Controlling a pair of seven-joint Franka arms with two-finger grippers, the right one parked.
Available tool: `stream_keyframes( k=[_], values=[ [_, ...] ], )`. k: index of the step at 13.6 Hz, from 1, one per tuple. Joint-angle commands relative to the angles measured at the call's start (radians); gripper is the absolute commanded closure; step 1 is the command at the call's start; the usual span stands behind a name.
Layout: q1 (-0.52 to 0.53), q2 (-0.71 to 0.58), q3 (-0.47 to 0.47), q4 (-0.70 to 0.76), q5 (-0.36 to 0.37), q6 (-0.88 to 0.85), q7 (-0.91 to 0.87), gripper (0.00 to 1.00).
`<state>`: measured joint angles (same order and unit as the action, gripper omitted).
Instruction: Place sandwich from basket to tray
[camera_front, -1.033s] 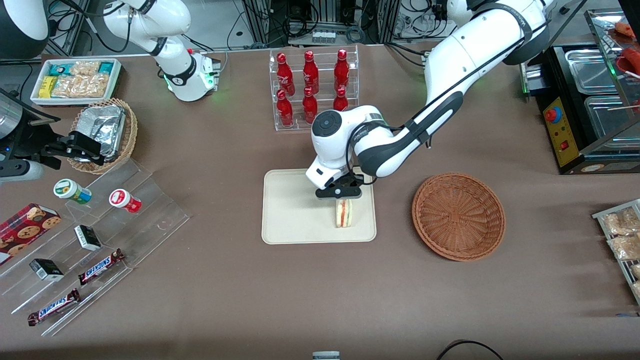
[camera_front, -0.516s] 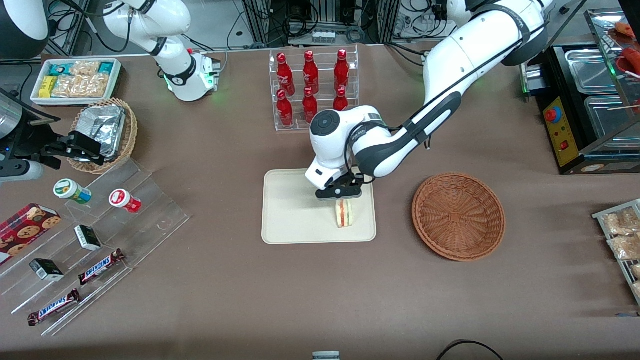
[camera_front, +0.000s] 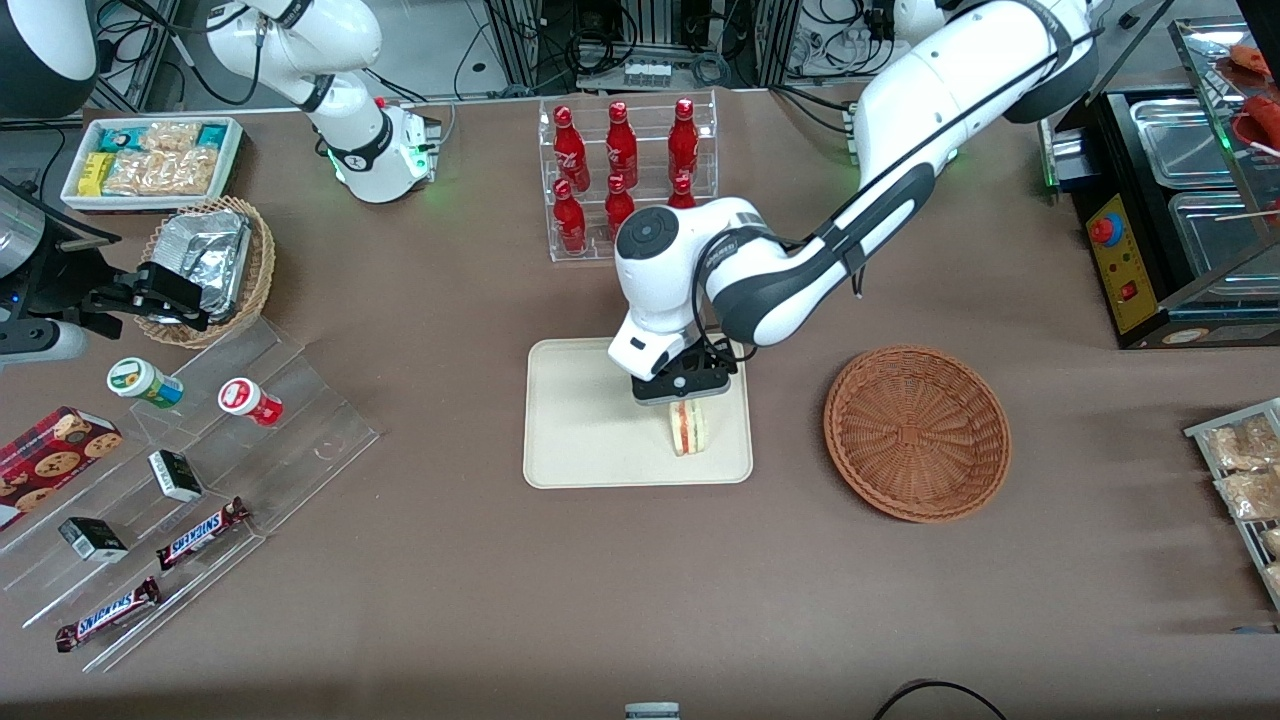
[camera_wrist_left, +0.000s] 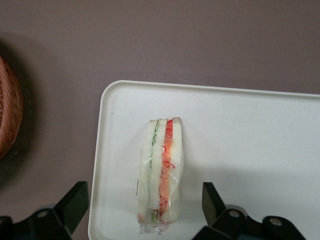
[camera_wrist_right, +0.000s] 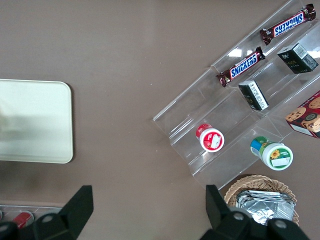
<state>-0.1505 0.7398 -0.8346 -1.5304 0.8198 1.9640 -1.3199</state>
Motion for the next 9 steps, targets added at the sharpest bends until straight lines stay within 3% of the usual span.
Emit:
stream_keyframes(
  k=[1,4,9],
  values=[
    [-0.003,-0.110,0.015,-0.004,-0.091,-0.030,-0.004,0.00],
    [0.002,-0.212,0.060,0.000,-0.189,-0.033,0.017,0.00],
    [0.009,-0.387,0.179,0.004,-0.431,-0.132,0.267,0.00]
  ],
)
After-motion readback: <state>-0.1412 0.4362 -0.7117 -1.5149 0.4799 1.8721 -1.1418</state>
